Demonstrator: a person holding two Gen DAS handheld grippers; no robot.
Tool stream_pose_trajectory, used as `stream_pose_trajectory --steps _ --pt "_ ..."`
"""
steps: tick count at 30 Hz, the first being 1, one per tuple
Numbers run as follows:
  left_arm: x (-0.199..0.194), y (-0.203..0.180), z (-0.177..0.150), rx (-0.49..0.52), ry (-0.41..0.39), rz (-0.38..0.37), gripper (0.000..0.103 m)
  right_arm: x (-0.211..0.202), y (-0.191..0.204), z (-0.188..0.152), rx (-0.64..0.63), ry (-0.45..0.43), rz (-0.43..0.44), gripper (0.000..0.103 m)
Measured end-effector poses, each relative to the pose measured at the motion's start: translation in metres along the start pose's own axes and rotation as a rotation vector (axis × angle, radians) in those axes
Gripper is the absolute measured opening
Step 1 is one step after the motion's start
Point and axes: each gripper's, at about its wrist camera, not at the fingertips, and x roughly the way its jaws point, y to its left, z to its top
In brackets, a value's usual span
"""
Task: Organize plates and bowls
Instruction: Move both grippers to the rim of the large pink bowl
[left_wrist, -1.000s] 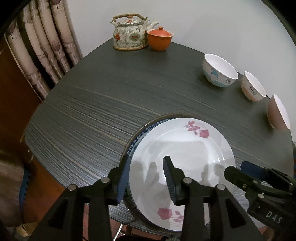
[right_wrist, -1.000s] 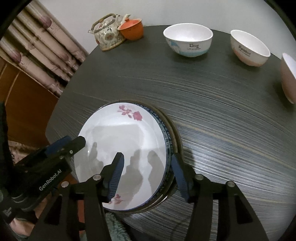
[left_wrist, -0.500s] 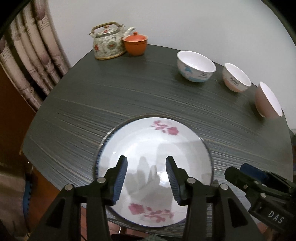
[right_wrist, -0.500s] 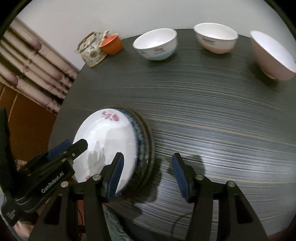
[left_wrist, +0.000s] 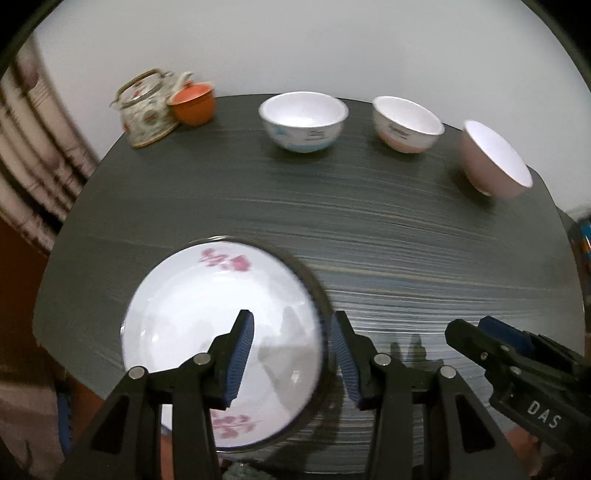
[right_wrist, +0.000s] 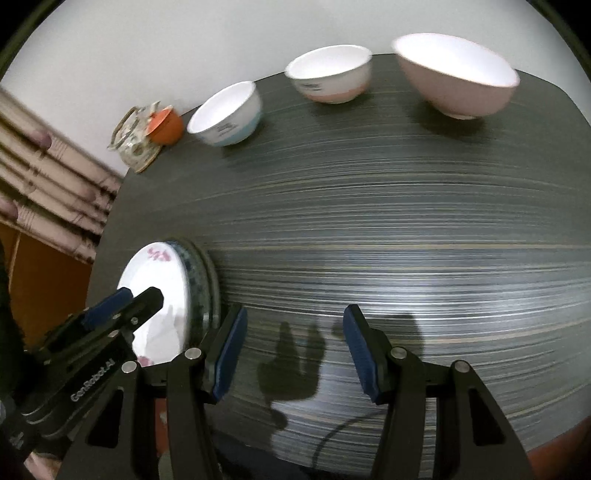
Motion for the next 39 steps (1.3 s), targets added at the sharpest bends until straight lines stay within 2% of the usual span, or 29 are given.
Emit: stream_pose_trajectory --steps 7,14,21,27,30,32,39 --pt "-0.001 -0.041 0.012 0.07 -0.013 0.001 0.045 -0.018 -0.047 0.004 0.064 -0.027 -0.04 0.051" --pt "0.001 -0.072 0.025 0.124 -0.019 0.034 0.045 -0.053 -0.098 0.019 0.154 -0.121 -0.079 0.053" --pt "0.006 -0.101 0.046 0.155 -0.024 0.014 0.045 -0.077 -0.135 0.041 0.192 -0.173 -0.109 0.054" --pt "0.017 -0.121 0.066 0.163 -0.009 -0.022 0.045 -0.081 -0.147 0.064 0.191 -0.187 -0.128 0.054" --pt "0.028 -0.125 0.08 0.151 0.021 -0.066 0.045 -0.079 -0.153 0.079 0.199 -0.19 -0.124 0.054" --pt "0.037 -0.126 0.089 0.136 0.051 -0.099 0.045 -0.077 -0.155 0.088 0.206 -0.191 -0.128 0.054" --pt "0.056 -0.124 0.13 0.056 0.073 -0.185 0.045 -0.075 -0.17 0.123 0.233 -0.213 -0.139 0.056"
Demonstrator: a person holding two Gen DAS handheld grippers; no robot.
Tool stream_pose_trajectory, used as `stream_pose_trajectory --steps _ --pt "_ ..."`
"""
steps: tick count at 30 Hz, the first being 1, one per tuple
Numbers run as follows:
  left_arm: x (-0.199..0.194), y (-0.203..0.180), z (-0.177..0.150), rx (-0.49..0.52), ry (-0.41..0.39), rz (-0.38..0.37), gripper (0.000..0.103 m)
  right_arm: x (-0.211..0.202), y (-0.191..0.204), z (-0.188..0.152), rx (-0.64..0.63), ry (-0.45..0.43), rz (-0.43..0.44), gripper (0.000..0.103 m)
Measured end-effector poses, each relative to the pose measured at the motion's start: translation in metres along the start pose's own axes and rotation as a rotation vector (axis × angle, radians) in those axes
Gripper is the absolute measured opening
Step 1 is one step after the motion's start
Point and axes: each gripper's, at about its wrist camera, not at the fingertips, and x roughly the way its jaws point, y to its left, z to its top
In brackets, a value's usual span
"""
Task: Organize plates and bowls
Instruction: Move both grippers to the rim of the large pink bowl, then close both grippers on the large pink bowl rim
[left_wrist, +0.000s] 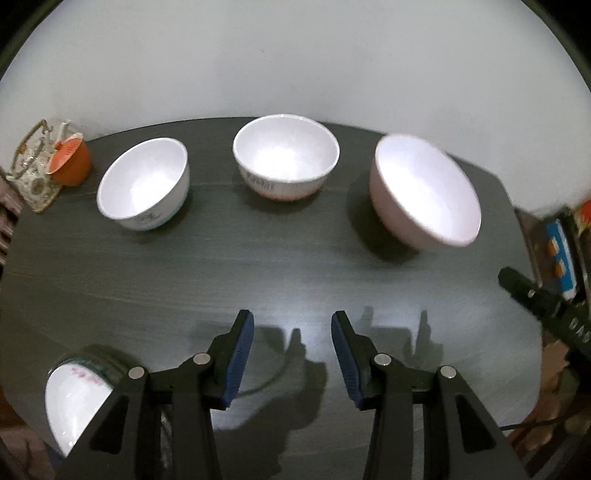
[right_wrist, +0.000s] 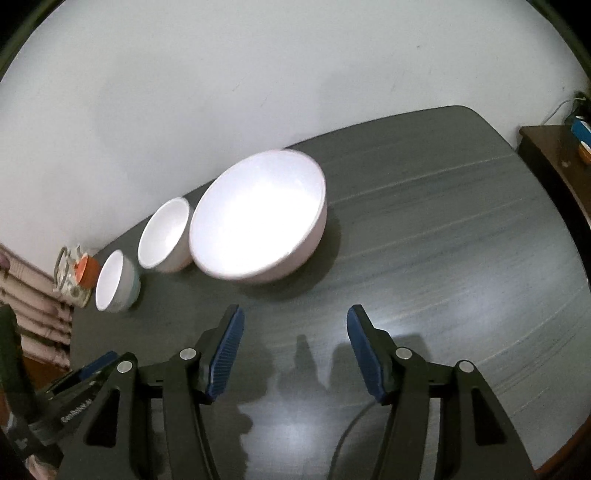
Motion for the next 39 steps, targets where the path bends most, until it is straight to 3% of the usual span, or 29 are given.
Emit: stream_pose_trajectory --steps 10,19,30,35,39 --pt "0.031 -0.011 0.059 -0.127 0.035 -0.164 0.045 0.041 -0.01 0.052 0.045 0.035 -0.038 0.056" --pt "0.079 -0.017 0.087 -0.273 0.127 -0.315 0.045 0.076 -0.017 0.063 0.084 0.082 -0.024 0.056" --pt "0.11 -0.04 0.101 -0.248 0.156 -0.273 0.043 0.097 -0.017 0.066 0.075 0.105 -0.013 0.055" --pt "0.119 -0.038 0.104 -0.23 0.15 -0.26 0.034 0.102 -0.018 0.071 0.083 0.089 0.003 0.045" --pt "0.121 -0.038 0.105 -0.226 0.145 -0.285 0.025 0.108 -0.023 0.071 0.092 0.1 0.005 0.026"
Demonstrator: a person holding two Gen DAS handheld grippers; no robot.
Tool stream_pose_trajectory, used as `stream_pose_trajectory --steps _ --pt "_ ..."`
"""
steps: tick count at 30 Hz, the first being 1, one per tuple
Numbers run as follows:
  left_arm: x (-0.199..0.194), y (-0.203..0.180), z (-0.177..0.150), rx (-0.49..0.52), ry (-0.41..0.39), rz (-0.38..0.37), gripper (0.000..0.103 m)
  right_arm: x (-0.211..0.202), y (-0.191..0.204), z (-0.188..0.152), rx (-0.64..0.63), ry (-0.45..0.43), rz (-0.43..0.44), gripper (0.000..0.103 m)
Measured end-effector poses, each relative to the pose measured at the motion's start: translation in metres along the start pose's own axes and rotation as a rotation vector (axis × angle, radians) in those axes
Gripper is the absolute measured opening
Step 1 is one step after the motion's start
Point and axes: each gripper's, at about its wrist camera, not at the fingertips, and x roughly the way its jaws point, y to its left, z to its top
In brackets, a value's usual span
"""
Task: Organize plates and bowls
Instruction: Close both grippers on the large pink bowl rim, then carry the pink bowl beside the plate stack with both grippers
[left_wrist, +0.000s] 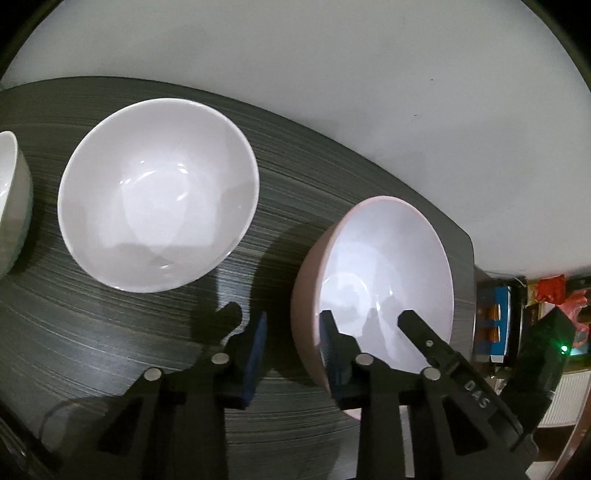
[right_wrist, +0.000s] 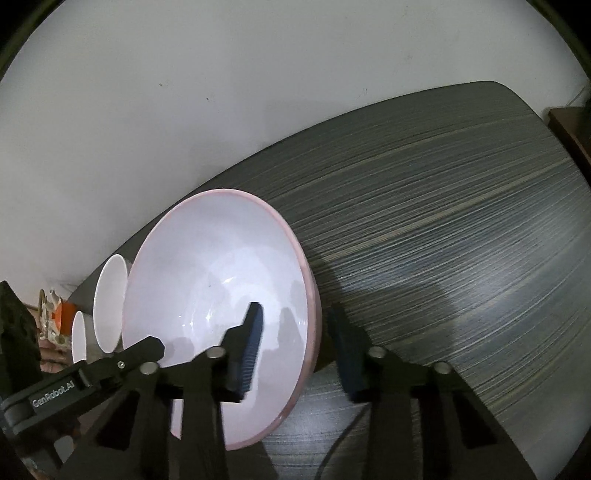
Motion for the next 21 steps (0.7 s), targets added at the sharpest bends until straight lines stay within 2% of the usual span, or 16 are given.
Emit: stream_pose_trajectory --steps 3,10,17,21 --pt "-0.001 -0.004 0.001 0.026 -0.003 -0.009 0.015 0.001 0.0 -0.002 -0.007 0.008 -0.023 0.017" --pt "-0.016 -0.008 -0.011 0.058 -0.022 0.003 0.015 -0.013 0.006 -0.016 -0.023 0.001 -0.029 0.015" --pt "-0.067 -0.009 -0.046 0.082 -0.063 0.009 0.015 -0.052 0.025 -0.045 -0.05 -0.016 0.015 0.016" --pt "-0.104 -0.006 -0.08 0.109 -0.096 0.051 0.015 -0.079 0.041 -0.074 -0.08 -0.018 0.045 0.016"
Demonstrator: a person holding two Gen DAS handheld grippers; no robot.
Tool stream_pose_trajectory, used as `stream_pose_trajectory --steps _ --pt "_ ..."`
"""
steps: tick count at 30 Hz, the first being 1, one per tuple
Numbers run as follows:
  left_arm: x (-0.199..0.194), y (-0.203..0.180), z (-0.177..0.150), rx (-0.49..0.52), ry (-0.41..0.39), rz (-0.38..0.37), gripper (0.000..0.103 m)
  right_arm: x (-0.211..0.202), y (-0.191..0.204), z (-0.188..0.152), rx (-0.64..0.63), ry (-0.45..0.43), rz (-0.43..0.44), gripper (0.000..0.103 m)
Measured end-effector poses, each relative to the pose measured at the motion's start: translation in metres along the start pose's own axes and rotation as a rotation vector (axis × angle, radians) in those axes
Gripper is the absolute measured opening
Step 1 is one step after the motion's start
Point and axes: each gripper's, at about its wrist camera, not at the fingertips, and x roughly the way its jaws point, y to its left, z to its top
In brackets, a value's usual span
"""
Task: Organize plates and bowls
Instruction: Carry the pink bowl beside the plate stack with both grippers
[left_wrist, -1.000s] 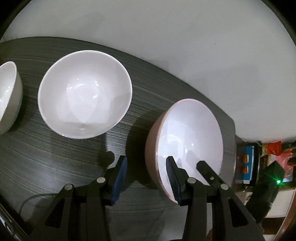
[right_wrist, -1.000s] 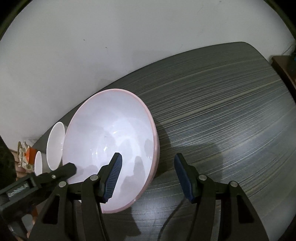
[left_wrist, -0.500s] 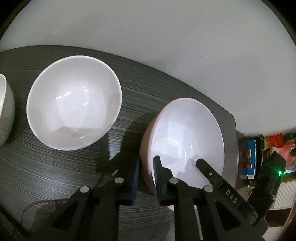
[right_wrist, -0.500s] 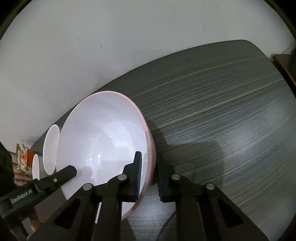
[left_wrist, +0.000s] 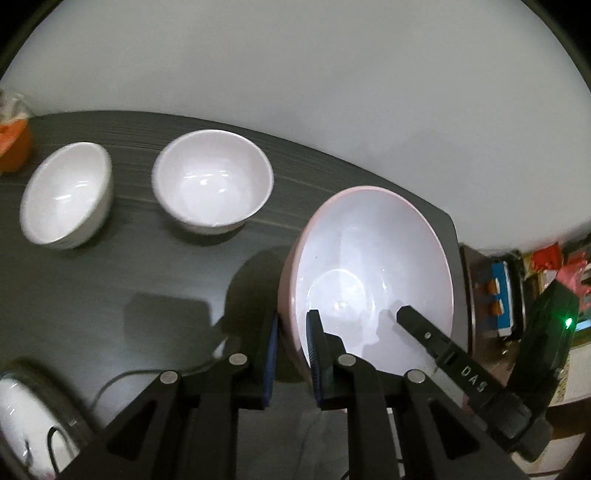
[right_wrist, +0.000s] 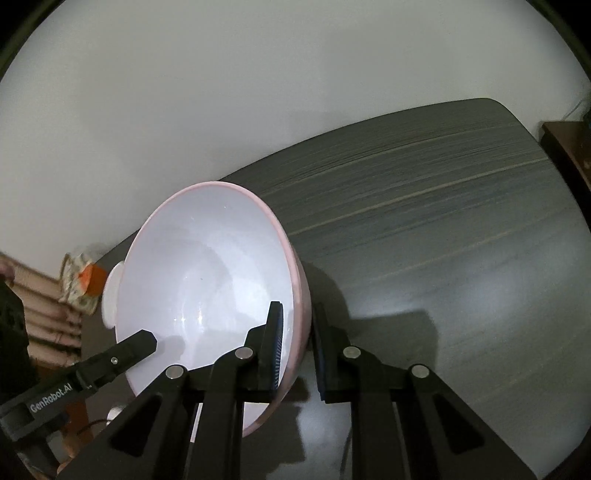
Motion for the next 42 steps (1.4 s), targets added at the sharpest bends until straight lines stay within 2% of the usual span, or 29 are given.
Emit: stream_pose_trajectory --steps 6,10,16,23,28,42 --pt "-0.056 0.015 -0.054 -0.013 -0.027 0.034 0.016 -0.029 0.024 -0.042 -0.04 0.031 0.047 0.016" --pt "-0.089 0.042 -0.088 -0.017 -0.025 0.052 0.016 -0.038 0.04 -0.076 -0.067 0.057 0.061 0.016" --pt "-0.108 0.074 -0.133 -0.032 -0.024 0.084 0.016 -0.038 0.053 -0.123 -0.087 0.095 0.06 0.017" --pt "-0.099 0.101 -0.174 -0.075 -0.005 0.097 0.016 -0.023 0.065 -0.159 -0.096 0.137 0.035 0.017" --pt "-0.089 0.111 -0.191 -0.084 -0.005 0.116 0.016 -0.02 0.067 -0.183 -0.109 0.146 0.011 0.018" --pt "-0.062 0.114 -0.2 -0.071 0.029 0.131 0.016 -0.003 0.059 -0.198 -0.095 0.168 -0.029 0.019"
